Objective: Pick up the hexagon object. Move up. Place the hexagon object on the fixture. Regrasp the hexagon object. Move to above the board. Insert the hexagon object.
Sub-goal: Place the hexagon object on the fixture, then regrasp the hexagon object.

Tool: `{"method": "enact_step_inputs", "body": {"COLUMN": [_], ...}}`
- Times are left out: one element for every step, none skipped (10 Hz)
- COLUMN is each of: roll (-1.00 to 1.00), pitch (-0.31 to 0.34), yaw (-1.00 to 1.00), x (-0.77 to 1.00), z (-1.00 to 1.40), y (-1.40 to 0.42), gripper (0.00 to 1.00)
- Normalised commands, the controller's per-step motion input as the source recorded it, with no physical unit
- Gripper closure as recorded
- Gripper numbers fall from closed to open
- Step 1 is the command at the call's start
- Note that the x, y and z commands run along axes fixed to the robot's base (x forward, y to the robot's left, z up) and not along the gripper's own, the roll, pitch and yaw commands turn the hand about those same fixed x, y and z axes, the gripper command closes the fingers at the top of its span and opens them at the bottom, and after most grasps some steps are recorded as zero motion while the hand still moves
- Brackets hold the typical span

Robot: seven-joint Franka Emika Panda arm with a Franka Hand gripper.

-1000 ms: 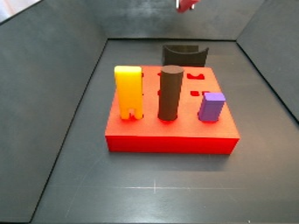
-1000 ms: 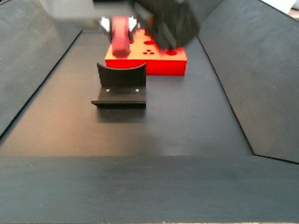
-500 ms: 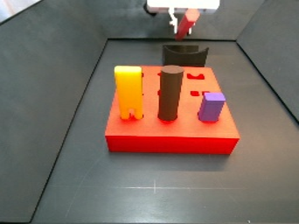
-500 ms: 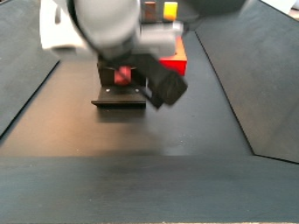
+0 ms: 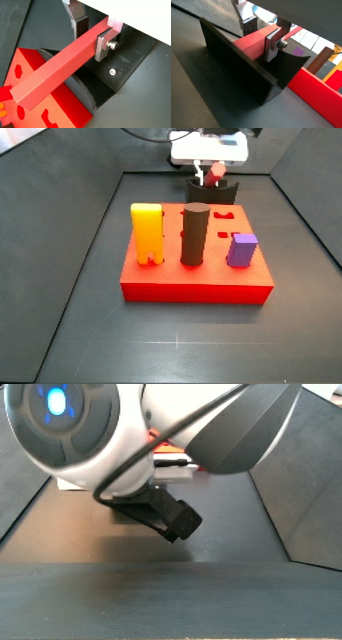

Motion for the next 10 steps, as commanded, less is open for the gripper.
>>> {"method": "enact_step_inputs", "body": {"roll": [-0.13,-0.12,0.00,-0.05,-0.03,-0.01,0.02,0.04,0.05,0.06], "pitch": [0.004,-0.009,0.000,0.042,0.045,0.050,0.053,0.056,0.057,0.060], "yaw": [-0.09,-0.08,0.00,-0.02,-0.01,-0.01,-0.01,-0.01,-0.02,-0.02], "x": [0.11,0.09,0.00,0.00,-0.01,-0.02,-0.02,-0.03,-0.04,-0.04], "z": [-0.67,-0.65,0.00,1.00,1.00,1.00,1.00,1.00,0.87,0.70], "y": [0.15,0.16,0.00,0.00,0.01,0.01,0.00,0.00,0.00,0.00], "gripper": [1.00,1.00,0.00,0.00,0.00,0.00,0.00,0.00,0.00,0.00]}}
